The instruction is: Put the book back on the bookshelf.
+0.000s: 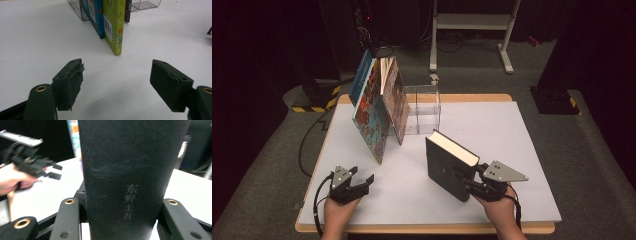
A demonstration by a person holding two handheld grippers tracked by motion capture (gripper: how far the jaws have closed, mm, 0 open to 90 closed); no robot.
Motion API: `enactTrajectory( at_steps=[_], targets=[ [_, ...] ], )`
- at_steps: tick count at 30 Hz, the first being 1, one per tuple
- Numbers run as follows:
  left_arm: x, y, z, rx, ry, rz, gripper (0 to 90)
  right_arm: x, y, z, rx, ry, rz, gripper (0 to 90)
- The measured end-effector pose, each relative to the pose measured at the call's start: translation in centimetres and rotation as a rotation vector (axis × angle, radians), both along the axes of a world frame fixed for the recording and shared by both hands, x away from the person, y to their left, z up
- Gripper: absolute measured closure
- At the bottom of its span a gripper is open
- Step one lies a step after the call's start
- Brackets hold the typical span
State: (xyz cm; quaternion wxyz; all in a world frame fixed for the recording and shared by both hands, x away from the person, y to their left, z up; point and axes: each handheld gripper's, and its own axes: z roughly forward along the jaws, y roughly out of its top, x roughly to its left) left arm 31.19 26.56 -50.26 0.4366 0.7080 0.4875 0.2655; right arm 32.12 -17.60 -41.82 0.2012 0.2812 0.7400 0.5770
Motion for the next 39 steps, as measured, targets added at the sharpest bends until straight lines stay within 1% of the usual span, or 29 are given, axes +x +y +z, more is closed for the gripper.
enactTrajectory(
  at_steps=[2, 3, 4, 5, 7, 8, 9, 10, 13, 14, 19, 22, 23, 25, 28, 31, 32, 33, 35, 39],
  targets=[
    [0.0, 0.0, 0.0, 0.0, 0.0, -0.001, 26.6, 0.4, -0.7, 0.0, 0.011, -0.007, -0.059, 53.8],
    [0.0, 0.0, 0.0, 0.0, 0.001, -0.001, 26.6, 0.6, -0.9, -0.1, 0.013, -0.016, -0.075, 53.8],
    [0.0, 0.0, 0.0, 0.0, 0.002, -0.002, 26.7, 0.8, -1.2, -0.2, 0.009, -0.032, -0.104, 53.8],
    [0.0, 0.0, 0.0, -0.001, 0.004, -0.003, 26.8, 0.9, -1.4, -0.4, 0.009, -0.032, -0.13, 53.8],
    [0.1, 0.0, 0.0, 0.002, 0.006, -0.003, 26.8, 1.1, -1.7, -0.8, -0.003, -0.031, -0.16, 53.7],
    [0.1, 0.0, 0.0, 0.002, 0.008, -0.004, 26.8, 1.1, -1.9, -1.0, 0.01, -0.029, -0.162, 53.6],
    [0.1, 0.0, 0.0, 0.005, 0.01, -0.005, 26.9, 1.1, -2.0, -1.1, 0.01, -0.025, -0.159, 53.5],
    [0.1, -0.1, 0.0, 0.009, 0.012, -0.005, 26.9, 1.0, -2.0, -1.2, 0.005, -0.031, -0.16, 53.3],
    [0.2, -0.1, -0.1, 0.009, 0.016, -0.004, 26.9, 0.5, -1.9, -1.3, -0.01, -0.029, -0.163, 52.6],
    [0.2, -0.1, -0.1, 0.012, 0.023, -0.007, 26.9, 0.3, -1.9, -1.4, -0.01, -0.027, -0.165, 52.3],
    [0.4, 0.0, -0.1, -0.002, 0.041, -0.002, 26.0, 0.2, -2.1, -1.4, 0.001, 0.003, -0.169, 50.3],
    [0.5, 0.1, -0.2, -0.013, 0.047, 0.0, 25.7, 0.1, -2.0, -1.3, -0.013, 0.011, -0.165, 48.5],
    [0.5, 0.2, -0.2, -0.02, 0.047, 0.001, 25.6, 0.1, -1.9, -1.3, -0.011, 0.017, -0.172, 48.4],
    [0.5, 0.2, -0.2, -0.023, 0.046, -0.001, 25.7, 0.2, -1.7, -1.2, -0.028, 0.036, -0.185, 47.4],
    [0.5, 0.2, -0.2, -0.023, 0.048, -0.003, 25.7, 0.1, -1.6, -1.1, -0.038, 0.032, -0.197, 45.8],
    [0.5, 0.3, -0.2, -0.027, 0.05, 0.0, 25.7, 0.3, -1.6, -0.9, -0.026, 0.037, -0.195, 44.0],
    [0.5, 0.3, -0.2, -0.035, 0.051, 0.001, 25.7, 0.5, -1.7, -0.8, -0.011, 0.05, -0.19, 44.0],
    [0.5, 0.3, -0.2, -0.037, 0.05, 0.002, 25.7, 0.5, -1.7, -0.7, -0.007, 0.052, -0.191, 44.0],
    [0.5, 0.4, -0.2, -0.038, 0.052, 0.003, 25.7, 0.5, -1.6, -0.5, -0.007, 0.061, -0.197, 44.0],
    [0.6, 0.4, -0.2, -0.04, 0.058, 0.003, 25.7, 0.4, -1.2, 0.2, -0.021, 0.071, -0.222, 44.0]
  ],
)
